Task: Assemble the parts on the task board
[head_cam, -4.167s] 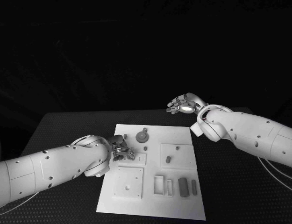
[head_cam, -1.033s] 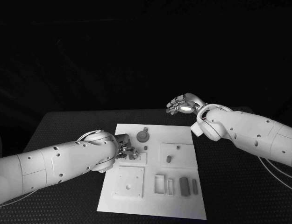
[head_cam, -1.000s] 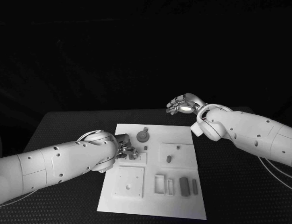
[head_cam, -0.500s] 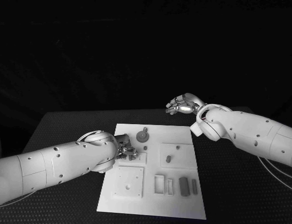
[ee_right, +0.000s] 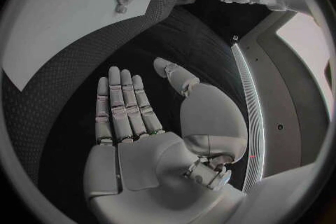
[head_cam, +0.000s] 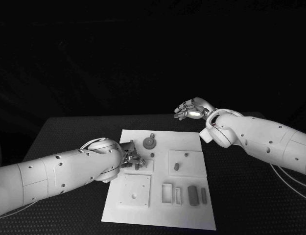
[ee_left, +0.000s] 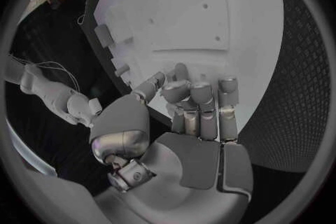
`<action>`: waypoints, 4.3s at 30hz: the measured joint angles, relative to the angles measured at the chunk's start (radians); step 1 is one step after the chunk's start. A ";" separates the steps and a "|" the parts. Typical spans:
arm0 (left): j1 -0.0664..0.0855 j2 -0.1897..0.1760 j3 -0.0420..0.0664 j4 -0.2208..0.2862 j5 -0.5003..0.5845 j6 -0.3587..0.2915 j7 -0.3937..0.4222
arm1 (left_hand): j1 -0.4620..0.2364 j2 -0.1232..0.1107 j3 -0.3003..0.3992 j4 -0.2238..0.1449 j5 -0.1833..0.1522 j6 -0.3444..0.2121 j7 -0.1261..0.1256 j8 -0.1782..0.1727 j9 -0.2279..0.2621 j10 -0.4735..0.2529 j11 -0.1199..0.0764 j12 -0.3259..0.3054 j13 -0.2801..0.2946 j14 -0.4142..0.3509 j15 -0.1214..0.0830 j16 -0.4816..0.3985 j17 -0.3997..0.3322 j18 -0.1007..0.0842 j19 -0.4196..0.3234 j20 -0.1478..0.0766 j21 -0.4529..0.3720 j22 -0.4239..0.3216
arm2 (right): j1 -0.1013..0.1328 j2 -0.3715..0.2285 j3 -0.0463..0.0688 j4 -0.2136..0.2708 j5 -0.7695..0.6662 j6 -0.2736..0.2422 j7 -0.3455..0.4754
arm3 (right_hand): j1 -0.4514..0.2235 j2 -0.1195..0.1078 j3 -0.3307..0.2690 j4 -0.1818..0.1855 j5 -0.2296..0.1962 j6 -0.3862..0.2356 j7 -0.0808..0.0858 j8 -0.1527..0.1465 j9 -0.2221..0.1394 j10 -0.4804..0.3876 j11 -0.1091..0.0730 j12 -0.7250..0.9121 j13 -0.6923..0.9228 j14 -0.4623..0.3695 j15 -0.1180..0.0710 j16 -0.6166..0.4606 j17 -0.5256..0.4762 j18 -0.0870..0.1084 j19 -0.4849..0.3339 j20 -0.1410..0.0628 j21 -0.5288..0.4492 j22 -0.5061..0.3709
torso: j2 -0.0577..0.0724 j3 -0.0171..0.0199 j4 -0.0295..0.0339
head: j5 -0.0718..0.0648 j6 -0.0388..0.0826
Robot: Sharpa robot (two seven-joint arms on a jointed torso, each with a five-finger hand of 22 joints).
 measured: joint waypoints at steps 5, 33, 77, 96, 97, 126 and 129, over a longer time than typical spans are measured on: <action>-0.001 -0.005 0.000 0.001 0.002 -0.002 0.004 | 0.000 -0.002 0.000 0.000 -0.003 0.001 -0.001 0.000 -0.004 0.000 0.000 0.000 0.000 -0.003 -0.003 0.000 0.000 0.000 0.000 0.000 0.000 0.000 | 0.000 -0.001 0.000 0.000 0.000 0.000 0.000 | 0.000 0.000 0.000 0.000 0.000 0.000 0.000 0.000 0.000 0.000 0.000 0.000 0.000 0.000 0.000 0.000 0.000 0.000 0.000 0.000 0.000 0.000 | 0.000 0.0002 -0.0004 | 0.000 0.000; 0.010 -0.038 0.050 0.020 0.012 0.002 0.017 | 0.019 -0.025 0.004 0.045 -0.092 0.070 -0.053 -0.005 -0.003 -0.047 -0.037 0.005 -0.013 -0.011 -0.010 0.010 -0.016 0.015 0.000 0.000 -0.005 0.000 | 0.000 -0.005 0.000 -0.007 0.000 0.000 0.000 | 0.000 0.000 0.000 0.000 0.004 0.000 0.000 0.000 -0.001 0.000 0.000 -0.004 0.000 0.000 0.000 0.000 -0.001 0.000 0.000 0.000 0.000 0.001 | 0.000 -0.0001 0.0005 | 0.002 0.007; 0.059 0.078 0.103 -0.365 0.091 0.012 0.085 | 0.103 -0.086 0.001 0.051 -0.096 -0.171 0.036 -0.174 -0.085 -0.105 0.045 -0.124 -0.105 -0.072 0.034 -0.097 -0.106 -0.001 -0.050 0.014 -0.086 -0.012 | 0.000 -0.003 0.000 -0.027 0.000 0.001 0.002 | 0.000 0.000 -0.003 0.003 0.004 0.001 -0.001 0.000 -0.001 0.004 0.004 -0.004 0.000 0.000 0.000 0.000 -0.001 0.000 0.000 0.000 0.000 0.002 | 0.006 -0.0005 -0.0062 | 0.003 0.016; 0.038 0.120 0.099 -0.426 0.036 0.044 0.095 | 0.092 -0.116 0.002 0.101 -0.096 -0.187 0.042 -0.177 -0.090 -0.109 0.048 -0.124 -0.103 -0.073 0.039 -0.097 -0.108 0.000 -0.057 0.014 -0.094 -0.010 | 0.000 -0.003 0.000 -0.020 0.000 0.000 0.002 | 0.000 0.000 -0.003 0.003 0.004 -0.002 0.002 0.000 -0.002 0.004 0.004 -0.004 0.000 0.000 0.000 0.000 -0.002 0.000 0.000 0.000 0.000 0.002 | 0.018 0.0020 -0.0174 | 0.004 0.018; 0.038 0.120 0.099 -0.426 0.034 0.045 0.095 | 0.092 -0.116 0.002 0.101 -0.096 -0.187 0.041 -0.177 -0.090 -0.109 0.048 -0.124 -0.103 -0.073 0.039 -0.097 -0.108 0.000 -0.057 0.014 -0.094 -0.010 | 0.000 -0.003 0.000 -0.020 0.000 0.000 0.002 | 0.000 0.000 -0.003 0.003 0.004 -0.002 0.002 0.000 -0.002 0.004 0.004 -0.004 0.000 0.000 0.000 0.000 -0.002 0.000 0.000 0.000 0.000 0.002 | 0.018 0.0020 -0.0174 | 0.004 0.018; 0.038 0.130 0.099 -0.434 0.026 0.106 0.095 | 0.139 -0.033 -0.037 0.071 -0.096 -0.151 0.029 -0.162 -0.086 -0.105 0.045 -0.128 -0.099 -0.074 0.039 -0.092 -0.108 0.000 -0.061 0.018 -0.094 0.000 | 0.000 0.000 0.000 -0.021 0.000 0.000 0.002 | 0.000 0.000 -0.003 0.003 0.004 -0.002 0.002 0.000 -0.002 0.004 0.004 -0.004 0.000 0.000 0.000 0.000 -0.002 0.000 0.000 0.000 0.000 0.002 | 0.016 0.0014 -0.0172 | 0.003 0.012; 0.038 0.131 0.099 -0.437 0.026 0.108 0.096 | 0.139 -0.033 -0.037 0.071 -0.096 -0.151 0.029 -0.162 -0.087 -0.105 0.045 -0.128 -0.100 -0.075 0.040 -0.092 -0.108 0.000 -0.061 0.018 -0.094 0.000 | 0.000 0.000 0.000 -0.021 0.000 0.000 0.002 | 0.000 0.000 -0.003 0.003 0.008 -0.001 0.001 0.000 -0.003 0.004 0.004 -0.004 0.000 0.000 0.000 0.000 -0.002 0.000 0.000 0.000 0.000 0.003 | 0.017 0.0014 -0.0171 | 0.003 0.012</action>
